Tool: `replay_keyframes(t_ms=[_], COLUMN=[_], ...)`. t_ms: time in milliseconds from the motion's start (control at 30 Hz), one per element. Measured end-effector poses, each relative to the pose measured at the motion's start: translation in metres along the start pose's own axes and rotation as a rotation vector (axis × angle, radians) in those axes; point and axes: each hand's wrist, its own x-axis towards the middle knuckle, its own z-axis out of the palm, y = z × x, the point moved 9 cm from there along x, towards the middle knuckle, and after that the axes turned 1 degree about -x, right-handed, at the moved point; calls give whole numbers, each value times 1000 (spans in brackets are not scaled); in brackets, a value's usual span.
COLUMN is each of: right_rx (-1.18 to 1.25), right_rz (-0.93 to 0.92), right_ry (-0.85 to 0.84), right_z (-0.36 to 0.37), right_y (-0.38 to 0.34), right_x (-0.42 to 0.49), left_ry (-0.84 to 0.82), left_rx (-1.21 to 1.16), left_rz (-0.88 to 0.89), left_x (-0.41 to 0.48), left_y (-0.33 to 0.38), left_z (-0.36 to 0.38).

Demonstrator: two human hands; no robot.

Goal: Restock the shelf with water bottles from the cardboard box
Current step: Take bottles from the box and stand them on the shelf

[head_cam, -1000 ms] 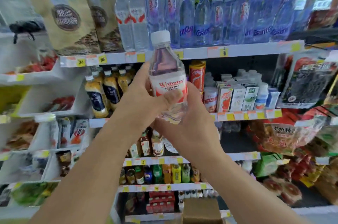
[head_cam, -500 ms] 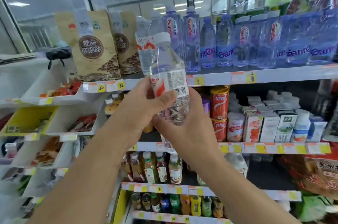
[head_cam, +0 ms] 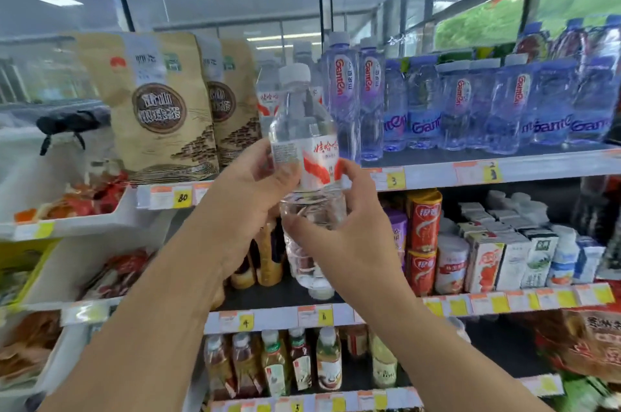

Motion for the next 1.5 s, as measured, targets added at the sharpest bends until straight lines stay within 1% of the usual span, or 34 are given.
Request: replay_keyframes(t_ms=[67, 133, 167, 200, 333, 400, 467, 567, 667, 900, 1000, 1133, 1233, 1333, 1500], right_rx=[-52, -90, -107, -122, -204, -242, -265, -310, -367, -526, -536, -507, -504, -513, -529], right_rz=[-6, -11, -19, -34, -111, -156, -184, -203, -201, -132, -124, -147, -193, -190, -197], right_ry=[73, 153, 181, 204, 242, 246, 254, 250, 233, 197, 187, 209, 246, 242, 226], right_z=[16, 33, 42, 51, 73, 77, 76, 76, 77, 79, 79, 77, 75, 75, 71], right_y=[-5, -7, -9, -12, -21, -27, -32, -34, -27, 17, 27, 31, 33, 36, 36], right_x=[10, 21, 27, 33, 57, 72, 88, 115, 139, 163, 165, 161, 156, 153, 145], left_ry=[13, 101, 151, 182, 156, 120, 80, 78, 103, 77, 73, 63, 89, 107, 110], left_rx=[191, 400, 473, 492, 396, 311, 279, 250, 242, 228, 226, 285, 315, 338, 317], left_rz=[35, 71, 93, 103, 171, 172, 160, 180, 179, 135, 133, 154, 166, 174, 170], left_x=[11, 22, 28, 33, 60, 76, 95, 122, 146, 182, 187, 188, 188, 186, 185], left_y=[4, 9, 13, 17, 33, 37, 39, 39, 32, -15, -23, -21, -22, -23, -26], left_z=[-12, -30, -41, -51, -77, -85, -89, -95, -101, -101, -100, -95, -94, -91, -85])
